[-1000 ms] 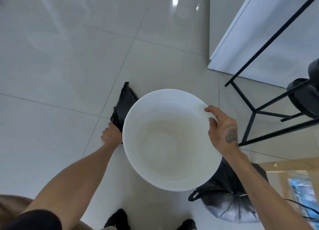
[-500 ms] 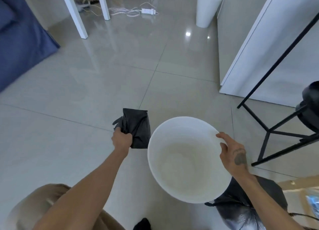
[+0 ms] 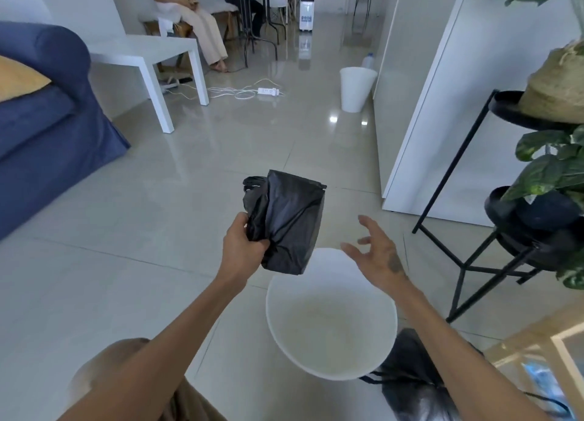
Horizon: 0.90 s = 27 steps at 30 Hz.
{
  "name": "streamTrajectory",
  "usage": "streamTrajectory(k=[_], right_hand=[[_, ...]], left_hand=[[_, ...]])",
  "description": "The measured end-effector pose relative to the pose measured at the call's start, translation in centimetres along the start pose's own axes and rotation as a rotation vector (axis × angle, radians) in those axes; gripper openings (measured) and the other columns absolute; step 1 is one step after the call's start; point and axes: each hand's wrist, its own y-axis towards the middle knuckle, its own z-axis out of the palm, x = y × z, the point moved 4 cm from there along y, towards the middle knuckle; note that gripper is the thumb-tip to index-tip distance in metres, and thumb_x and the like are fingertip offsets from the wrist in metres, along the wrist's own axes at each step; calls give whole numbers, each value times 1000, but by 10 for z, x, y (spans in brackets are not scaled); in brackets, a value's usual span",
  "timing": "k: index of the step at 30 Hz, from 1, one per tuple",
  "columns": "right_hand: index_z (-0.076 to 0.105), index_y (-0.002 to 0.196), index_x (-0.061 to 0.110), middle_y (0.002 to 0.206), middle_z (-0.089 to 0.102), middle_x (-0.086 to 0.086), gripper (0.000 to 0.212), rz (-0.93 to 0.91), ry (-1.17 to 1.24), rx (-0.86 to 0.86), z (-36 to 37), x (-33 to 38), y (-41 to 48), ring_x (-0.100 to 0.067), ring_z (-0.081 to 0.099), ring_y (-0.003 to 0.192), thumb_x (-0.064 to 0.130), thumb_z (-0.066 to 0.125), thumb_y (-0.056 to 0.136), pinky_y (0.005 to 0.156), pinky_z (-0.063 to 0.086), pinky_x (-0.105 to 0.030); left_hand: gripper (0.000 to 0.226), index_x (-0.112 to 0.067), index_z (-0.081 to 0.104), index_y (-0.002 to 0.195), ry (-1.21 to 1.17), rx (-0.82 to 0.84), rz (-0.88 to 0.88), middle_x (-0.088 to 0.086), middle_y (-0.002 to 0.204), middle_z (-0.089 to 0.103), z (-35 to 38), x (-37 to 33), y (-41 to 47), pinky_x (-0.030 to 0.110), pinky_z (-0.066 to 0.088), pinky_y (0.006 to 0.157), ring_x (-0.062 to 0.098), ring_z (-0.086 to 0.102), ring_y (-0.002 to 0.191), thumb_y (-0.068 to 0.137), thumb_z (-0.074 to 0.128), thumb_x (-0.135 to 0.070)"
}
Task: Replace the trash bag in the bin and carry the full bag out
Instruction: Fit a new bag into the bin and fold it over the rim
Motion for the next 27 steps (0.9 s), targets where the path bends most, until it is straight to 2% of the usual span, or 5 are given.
streamTrajectory(k=[4,12,15,19,27], right_hand=[[27,153,29,132,56,3,96,193,430,125,-2,37,11,-20,61,114,35,85,75,102,50,-42],[66,111,15,107,71,-10,42,235,560,84,-4,17,-6,-27,67,106,-17,64,83,97,55,-40],[67,107,9,105,70,-13,39,244,610,119,-2,5,-11,-28,65,101,-21,56,84,98,54,-44],[67,87,4,91,67,-15,41,203,628,157,2,-11,-19,-27,61,93,-29,46,77,96,51,-44],[71,59,12,68,68,-2,37,-117,91,219,28,-52,-29,-19,62,65,-15,46,58,68,50,-31]], left_hand=[[41,-23,52,102,-71,139,-47,12,102,68,34,5,-32,62,59,76,35,68,96,75,64,5],[127,-49,-5,155,-224,422,-223,-9,145,51,52,28,-47,47,62,84,18,63,120,75,89,-20],[113,-48,-5,155,-219,417,-262,-10,158,37,51,35,-38,51,48,108,18,51,135,76,76,-60],[105,-37,17,157,-393,350,-454,-5,150,49,47,48,-20,50,50,106,24,58,129,74,74,-66],[47,6,62,124,-304,60,-512,13,101,72,45,47,-8,39,59,76,30,71,86,80,78,4]])
